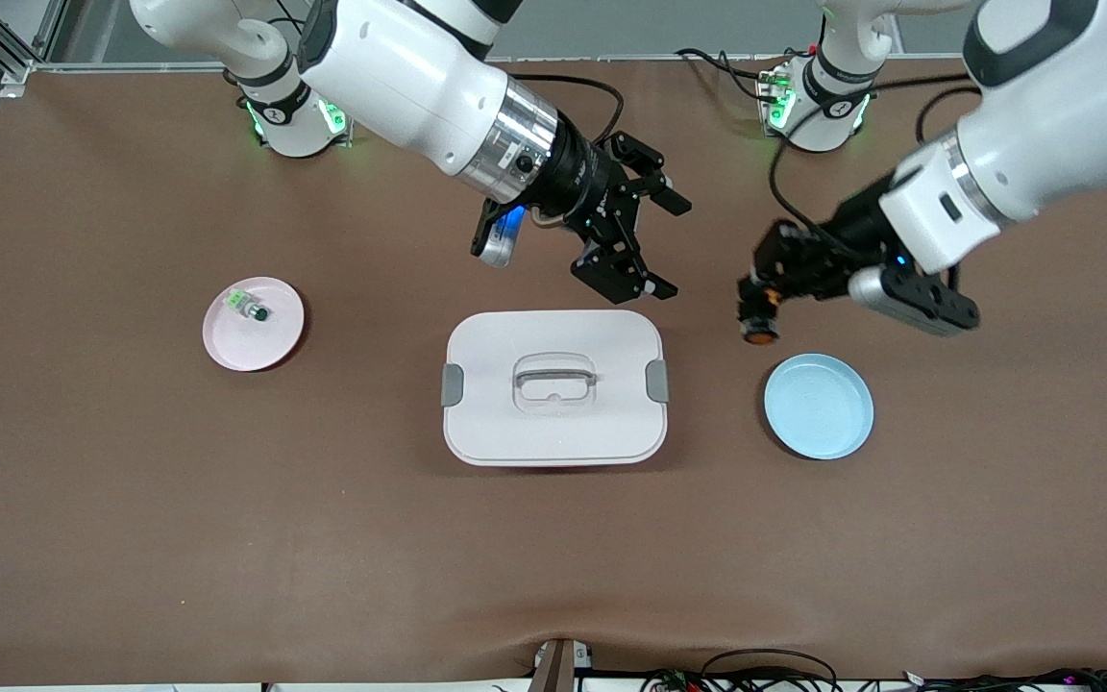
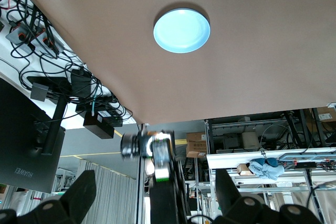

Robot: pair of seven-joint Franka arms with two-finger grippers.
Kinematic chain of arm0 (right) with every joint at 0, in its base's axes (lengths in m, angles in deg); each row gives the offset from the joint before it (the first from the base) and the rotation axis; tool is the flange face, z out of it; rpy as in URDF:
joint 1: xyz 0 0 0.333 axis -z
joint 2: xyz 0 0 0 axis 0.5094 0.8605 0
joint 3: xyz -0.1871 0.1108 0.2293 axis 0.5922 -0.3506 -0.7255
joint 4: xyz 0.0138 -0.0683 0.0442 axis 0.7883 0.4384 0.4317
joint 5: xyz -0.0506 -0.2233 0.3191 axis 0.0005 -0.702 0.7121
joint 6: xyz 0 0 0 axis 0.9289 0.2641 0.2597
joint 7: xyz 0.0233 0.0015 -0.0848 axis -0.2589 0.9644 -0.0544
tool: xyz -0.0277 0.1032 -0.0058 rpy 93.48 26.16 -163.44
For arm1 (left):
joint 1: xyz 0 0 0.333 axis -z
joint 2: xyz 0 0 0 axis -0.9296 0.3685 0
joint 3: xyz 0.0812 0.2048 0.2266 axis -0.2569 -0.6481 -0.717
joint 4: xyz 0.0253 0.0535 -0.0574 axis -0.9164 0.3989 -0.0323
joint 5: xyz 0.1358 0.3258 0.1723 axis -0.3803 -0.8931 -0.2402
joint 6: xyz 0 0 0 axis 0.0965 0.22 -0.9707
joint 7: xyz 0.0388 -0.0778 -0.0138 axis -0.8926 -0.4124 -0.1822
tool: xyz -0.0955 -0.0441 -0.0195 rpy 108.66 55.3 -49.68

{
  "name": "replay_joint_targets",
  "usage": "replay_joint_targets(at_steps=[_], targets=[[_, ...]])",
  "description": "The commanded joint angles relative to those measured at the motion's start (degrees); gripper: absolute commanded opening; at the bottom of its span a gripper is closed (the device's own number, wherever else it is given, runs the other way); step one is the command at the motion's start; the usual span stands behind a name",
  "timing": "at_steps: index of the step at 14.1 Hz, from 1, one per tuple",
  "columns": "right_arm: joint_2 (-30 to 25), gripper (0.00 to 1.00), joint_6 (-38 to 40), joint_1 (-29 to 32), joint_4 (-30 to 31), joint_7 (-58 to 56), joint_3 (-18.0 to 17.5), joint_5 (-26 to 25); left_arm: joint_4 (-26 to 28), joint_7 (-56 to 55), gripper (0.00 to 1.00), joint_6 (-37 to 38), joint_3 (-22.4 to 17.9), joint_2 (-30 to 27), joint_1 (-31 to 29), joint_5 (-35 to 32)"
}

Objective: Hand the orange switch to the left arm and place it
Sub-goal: 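Carry the switch to the blue plate with the left gripper while the right gripper retracts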

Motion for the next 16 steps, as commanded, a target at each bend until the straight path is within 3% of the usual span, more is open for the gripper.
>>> replay_joint_targets(at_steps=[1,5,10,16], targets=[[-0.5,1.00,2.2,1.1,-0.7,-4.9,0.0,-0.3,-0.4,0.4,0.00,0.5,0.3,2.7,-1.0,-6.7],[-1.5,1.00,12.4,4.8,-0.7,-26.8,0.0,-1.7,0.2,9.5,0.00,0.5,0.3,7.7,-4.2,-16.3],[-2.5,1.00,29.8,13.2,-0.5,-54.2,-0.1,-3.1,1.8,29.4,0.00,0.4,0.3,13.4,-9.2,-24.3],[-3.8,1.00,43.2,20.2,0.0,-84.0,-0.2,-18.3,1.8,46.6,0.00,-7.4,0.3,22.0,-10.7,-32.5]])
